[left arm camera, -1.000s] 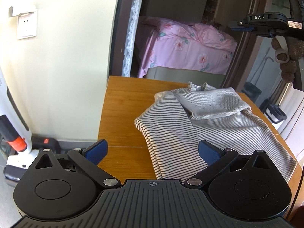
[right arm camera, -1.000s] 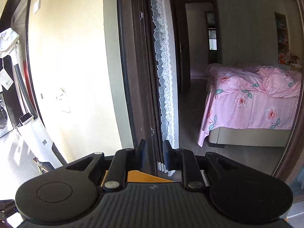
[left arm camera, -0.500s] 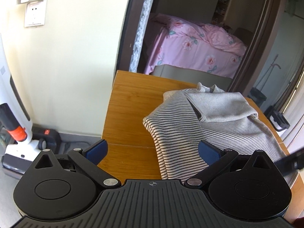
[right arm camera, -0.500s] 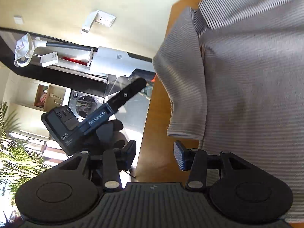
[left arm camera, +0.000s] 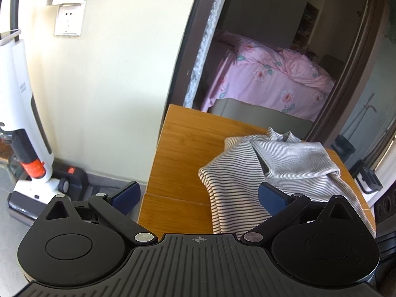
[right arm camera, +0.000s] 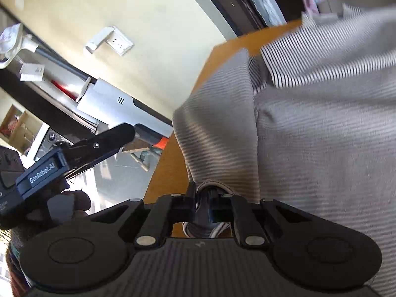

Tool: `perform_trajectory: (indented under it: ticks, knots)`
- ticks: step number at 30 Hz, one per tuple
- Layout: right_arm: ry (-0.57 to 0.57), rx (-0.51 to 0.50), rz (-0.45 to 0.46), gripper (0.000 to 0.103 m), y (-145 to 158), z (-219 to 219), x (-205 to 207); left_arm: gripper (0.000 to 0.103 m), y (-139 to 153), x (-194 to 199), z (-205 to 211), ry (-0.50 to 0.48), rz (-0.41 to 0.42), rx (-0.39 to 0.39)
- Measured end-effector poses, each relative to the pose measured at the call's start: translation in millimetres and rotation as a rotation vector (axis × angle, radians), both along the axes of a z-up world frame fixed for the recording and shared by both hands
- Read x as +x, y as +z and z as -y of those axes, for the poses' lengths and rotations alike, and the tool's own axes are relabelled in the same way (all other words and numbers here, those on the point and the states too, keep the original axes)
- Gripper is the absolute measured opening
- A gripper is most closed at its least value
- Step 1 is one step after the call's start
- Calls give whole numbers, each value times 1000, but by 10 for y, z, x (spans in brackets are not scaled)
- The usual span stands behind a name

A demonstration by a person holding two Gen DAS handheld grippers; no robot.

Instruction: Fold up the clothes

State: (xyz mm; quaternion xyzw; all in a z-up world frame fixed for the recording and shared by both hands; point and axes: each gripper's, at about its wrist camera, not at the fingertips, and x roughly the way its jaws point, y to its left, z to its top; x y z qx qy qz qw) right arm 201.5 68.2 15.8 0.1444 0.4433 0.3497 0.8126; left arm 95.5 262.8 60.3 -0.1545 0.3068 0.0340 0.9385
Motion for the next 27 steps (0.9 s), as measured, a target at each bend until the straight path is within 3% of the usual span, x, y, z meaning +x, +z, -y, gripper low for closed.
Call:
perform_trajectory:
  ticks: [2,5,8,11,17,23,27]
  knots:
    - [18,-18,204,4,370,99,24,103,11,13,0,1,3,-6]
    - [-31,-36,410,4,904,389,243,103,18,56,28,-5,6,-14]
    - [-121,-109,559,4,1291,691,545,103,-2,138,141,-41,6,-31]
    - [-182,-182,640,4,1464,928,868,103,-21,230,338,-110,2,-38]
    - [-264,-277,653,3,1350,1439,1237,103,-51,444,812,-245,-15,-3]
    - [-350,-338,516,2,787,1849,1527,103,-108,679,1128,-314,-40,14]
    - [-374,-303,413,3,481,2083,1572,103,-157,874,1328,-352,-57,27]
